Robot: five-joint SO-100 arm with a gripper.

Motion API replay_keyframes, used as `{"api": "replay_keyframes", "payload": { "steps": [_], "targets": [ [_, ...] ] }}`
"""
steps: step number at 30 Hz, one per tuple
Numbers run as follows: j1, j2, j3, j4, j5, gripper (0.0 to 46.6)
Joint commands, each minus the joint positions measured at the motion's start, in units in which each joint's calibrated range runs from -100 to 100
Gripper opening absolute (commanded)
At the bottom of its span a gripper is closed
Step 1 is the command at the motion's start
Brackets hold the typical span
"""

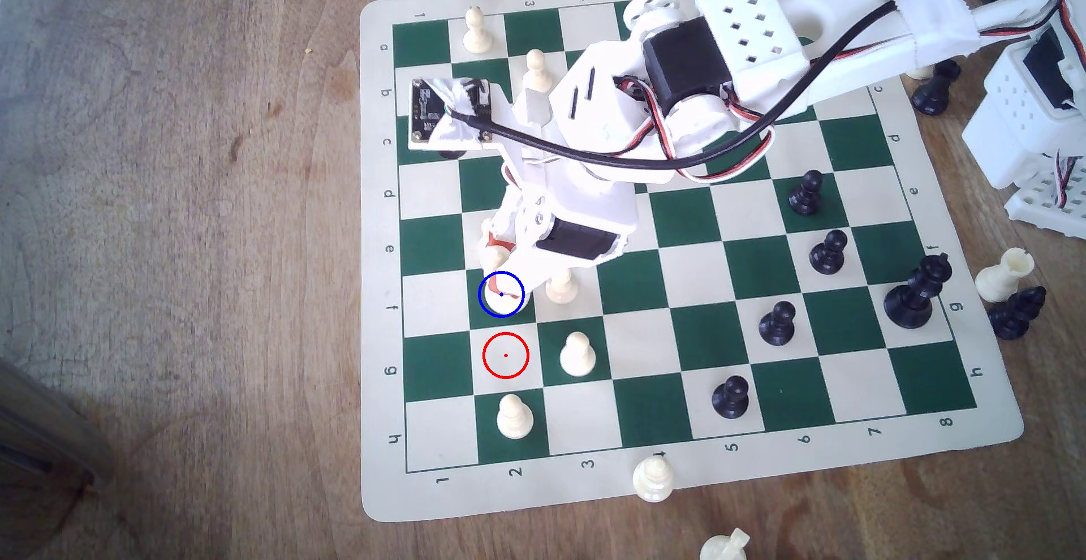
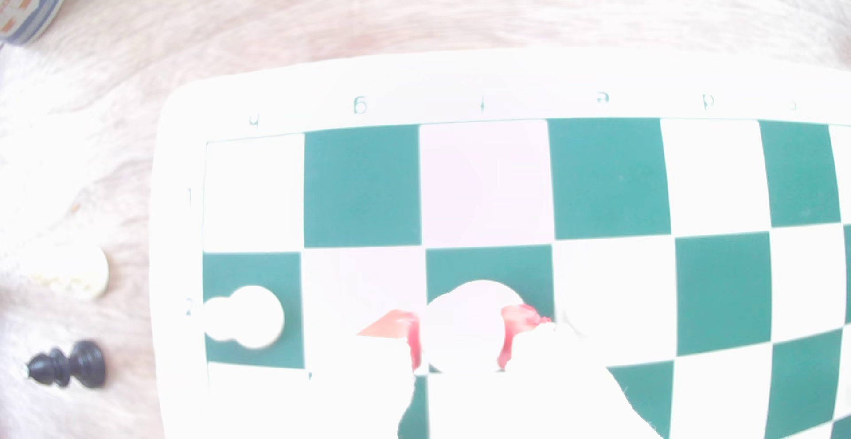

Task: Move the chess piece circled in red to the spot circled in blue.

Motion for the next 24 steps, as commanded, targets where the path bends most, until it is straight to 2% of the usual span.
{"api": "replay_keyframes", "payload": {
  "steps": [1, 19, 21, 22, 24],
  "targets": [
    [0.2, -2.7, -0.5, -1.4, 0.0, 0.2],
    [1.5, 0.1, -0.3, -3.1, 0.0, 1.1],
    [1.6, -0.2, 0.1, -3.1, 0.0, 7.0],
    [1.6, -0.7, 1.0, -3.1, 0.1, 13.2],
    [1.6, -1.3, 1.9, -3.1, 0.1, 16.3]
  ]
}}
